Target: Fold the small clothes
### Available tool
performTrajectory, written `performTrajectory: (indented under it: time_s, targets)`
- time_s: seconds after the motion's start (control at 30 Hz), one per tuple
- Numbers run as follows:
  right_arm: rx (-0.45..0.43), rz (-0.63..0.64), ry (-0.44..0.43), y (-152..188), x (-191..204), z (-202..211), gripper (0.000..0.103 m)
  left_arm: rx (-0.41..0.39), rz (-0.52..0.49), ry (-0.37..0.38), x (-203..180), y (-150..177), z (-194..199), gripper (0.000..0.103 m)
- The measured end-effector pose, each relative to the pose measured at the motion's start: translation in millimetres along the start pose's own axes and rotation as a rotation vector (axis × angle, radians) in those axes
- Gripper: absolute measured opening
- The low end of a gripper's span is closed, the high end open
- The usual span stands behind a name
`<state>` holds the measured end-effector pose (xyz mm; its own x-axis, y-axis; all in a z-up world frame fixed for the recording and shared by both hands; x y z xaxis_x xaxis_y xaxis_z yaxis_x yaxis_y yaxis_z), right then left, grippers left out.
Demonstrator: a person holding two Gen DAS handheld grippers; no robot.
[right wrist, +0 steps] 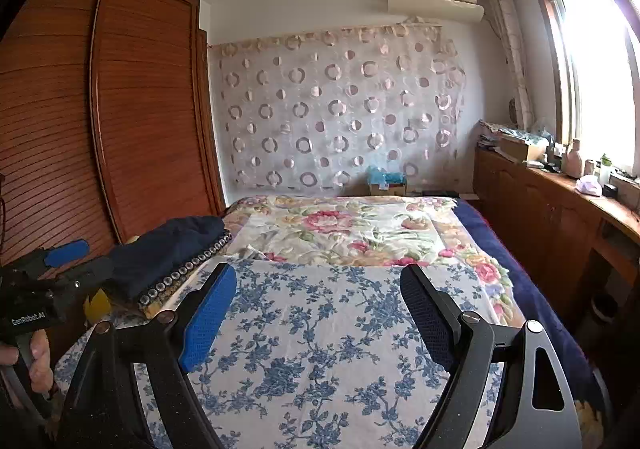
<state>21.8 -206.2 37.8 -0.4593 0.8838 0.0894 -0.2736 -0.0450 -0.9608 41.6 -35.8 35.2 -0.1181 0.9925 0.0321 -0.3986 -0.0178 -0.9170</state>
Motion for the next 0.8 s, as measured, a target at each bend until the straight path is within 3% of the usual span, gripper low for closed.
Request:
performTrajectory:
  time_s: [0.8]
  targets:
    - [0.006,0.015,-0.002,-2.3,-12.5,-0.5,0.085,-0.018,0.011,-0.014,7.0,-0.6,3.3,0.083]
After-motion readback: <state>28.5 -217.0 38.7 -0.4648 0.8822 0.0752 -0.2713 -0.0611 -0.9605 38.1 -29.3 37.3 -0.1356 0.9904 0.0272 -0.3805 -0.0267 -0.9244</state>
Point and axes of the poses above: each gripper's, at about its wrist camera, not at the fingertips, and z roughly against the way its jaws point, x to its left, y to its underside, the point moved 2 cm from there along -z, roughly the way its jaws point, and after that the axes turned 10 degrees about -y, right-handed, at the moved point
